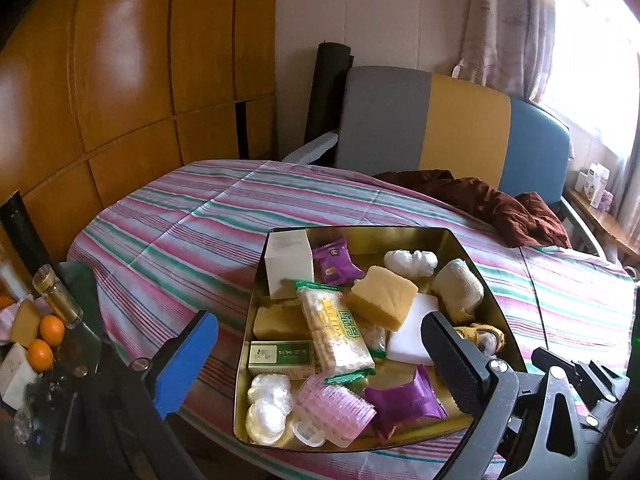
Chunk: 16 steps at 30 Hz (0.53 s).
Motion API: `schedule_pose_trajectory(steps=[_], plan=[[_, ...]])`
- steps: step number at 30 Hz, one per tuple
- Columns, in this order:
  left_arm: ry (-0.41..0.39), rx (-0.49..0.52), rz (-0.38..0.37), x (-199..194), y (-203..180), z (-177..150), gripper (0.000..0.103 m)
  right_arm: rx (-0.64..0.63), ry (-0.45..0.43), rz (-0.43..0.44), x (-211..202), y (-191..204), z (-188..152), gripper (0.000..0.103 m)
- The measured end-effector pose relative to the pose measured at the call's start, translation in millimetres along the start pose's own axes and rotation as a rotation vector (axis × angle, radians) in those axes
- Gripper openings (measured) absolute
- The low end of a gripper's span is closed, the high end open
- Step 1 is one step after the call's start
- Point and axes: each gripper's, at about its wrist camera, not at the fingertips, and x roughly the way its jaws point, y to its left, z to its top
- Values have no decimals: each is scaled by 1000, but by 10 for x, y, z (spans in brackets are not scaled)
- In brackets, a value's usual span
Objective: Organize objects
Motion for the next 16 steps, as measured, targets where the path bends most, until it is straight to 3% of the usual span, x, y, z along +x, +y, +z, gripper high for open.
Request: schedule_pose_trajectory(steps=[16], plan=[[15,8,8,67,-12,-41,102,5,-2,6,27,-17,-1,66]])
